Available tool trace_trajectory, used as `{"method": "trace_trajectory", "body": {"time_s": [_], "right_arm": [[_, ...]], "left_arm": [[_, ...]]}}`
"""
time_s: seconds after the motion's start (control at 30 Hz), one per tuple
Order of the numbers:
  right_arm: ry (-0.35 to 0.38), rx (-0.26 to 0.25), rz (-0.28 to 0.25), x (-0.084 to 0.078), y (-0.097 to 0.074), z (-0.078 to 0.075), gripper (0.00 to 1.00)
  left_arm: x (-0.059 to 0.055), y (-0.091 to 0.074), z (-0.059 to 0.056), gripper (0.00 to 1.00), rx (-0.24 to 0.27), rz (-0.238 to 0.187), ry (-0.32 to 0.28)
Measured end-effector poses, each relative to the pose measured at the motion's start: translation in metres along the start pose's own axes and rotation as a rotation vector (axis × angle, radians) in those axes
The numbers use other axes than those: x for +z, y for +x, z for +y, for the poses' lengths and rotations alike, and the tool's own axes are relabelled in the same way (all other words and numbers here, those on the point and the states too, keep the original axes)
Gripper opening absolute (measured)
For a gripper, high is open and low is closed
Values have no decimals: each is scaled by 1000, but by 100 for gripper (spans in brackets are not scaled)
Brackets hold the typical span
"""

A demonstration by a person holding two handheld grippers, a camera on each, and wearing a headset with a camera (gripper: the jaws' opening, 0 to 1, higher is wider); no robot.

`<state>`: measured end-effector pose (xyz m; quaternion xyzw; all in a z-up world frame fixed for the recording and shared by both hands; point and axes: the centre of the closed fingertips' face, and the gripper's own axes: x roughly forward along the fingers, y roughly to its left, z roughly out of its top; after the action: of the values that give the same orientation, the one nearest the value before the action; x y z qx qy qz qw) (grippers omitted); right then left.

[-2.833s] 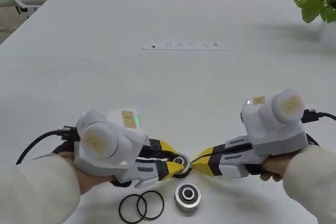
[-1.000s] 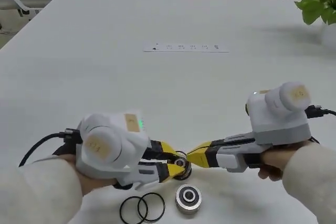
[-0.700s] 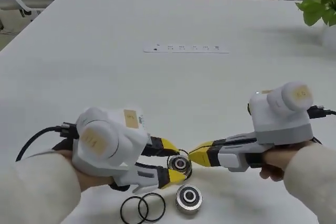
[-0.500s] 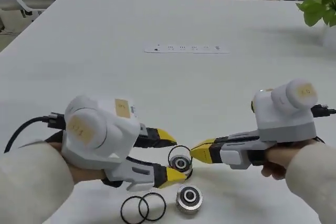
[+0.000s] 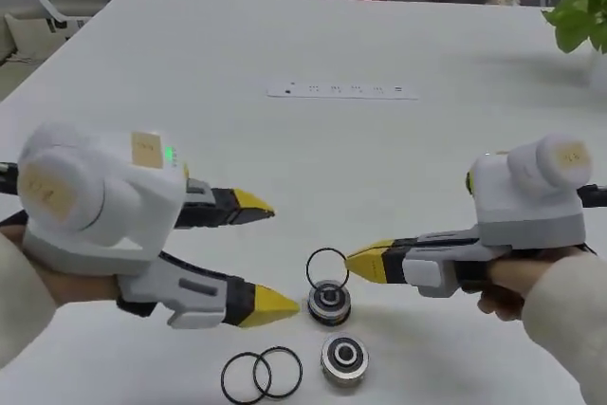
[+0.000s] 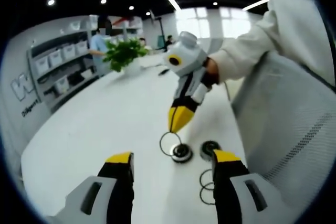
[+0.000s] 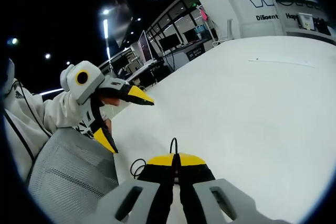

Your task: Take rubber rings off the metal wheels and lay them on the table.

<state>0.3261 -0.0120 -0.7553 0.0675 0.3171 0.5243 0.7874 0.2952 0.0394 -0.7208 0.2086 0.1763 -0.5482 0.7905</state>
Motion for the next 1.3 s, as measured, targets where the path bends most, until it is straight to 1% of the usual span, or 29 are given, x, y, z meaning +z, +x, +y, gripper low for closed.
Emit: {"method": "trace_trajectory", "body": {"time_s": [0.07, 0.27, 0.43, 0.5, 0.53, 0.63, 0.73, 0.77, 0.87, 0.97, 1.17, 1.23, 1.3], "right_arm": [[1, 5, -5, 2, 0, 3, 0], [-5, 21, -6, 5, 2, 14, 0], [-16, 42, -4, 8, 4, 24, 0], [-21, 49, -1, 8, 5, 27, 0], [-23, 52, 0, 8, 5, 29, 0], [-27, 63, 3, 9, 6, 30, 0], [-31, 77, 10, 9, 8, 35, 0], [-31, 81, 11, 9, 9, 36, 0], [-35, 94, 18, 9, 11, 43, 0], [-36, 112, 31, 6, 14, 50, 0], [-44, 141, 57, 0, 20, 62, 0], [-47, 152, 69, -3, 22, 66, 0], [-52, 159, 84, -7, 24, 67, 0]], "left_arm": [[-1, -7, 0, 65, 5, 4, -12], [1, -30, 0, 79, 39, 4, -19], [-1, -47, -1, 85, 64, -2, -32], [-3, -53, 0, 86, 80, 0, -34], [-4, -57, 1, 87, 93, -2, -39], [-5, -64, 1, 90, 108, -13, -50], [-8, -73, 1, 99, 129, -31, -76], [-9, -76, 2, 100, 138, -33, -82], [-12, -84, 1, 100, 153, -45, -101], [-17, -90, -1, 100, 168, -42, -112], [-25, -95, -10, 100, 182, -46, -142], [-31, -97, -12, 100, 190, -42, -155], [-35, -99, -14, 100, 197, -37, -166]]}}
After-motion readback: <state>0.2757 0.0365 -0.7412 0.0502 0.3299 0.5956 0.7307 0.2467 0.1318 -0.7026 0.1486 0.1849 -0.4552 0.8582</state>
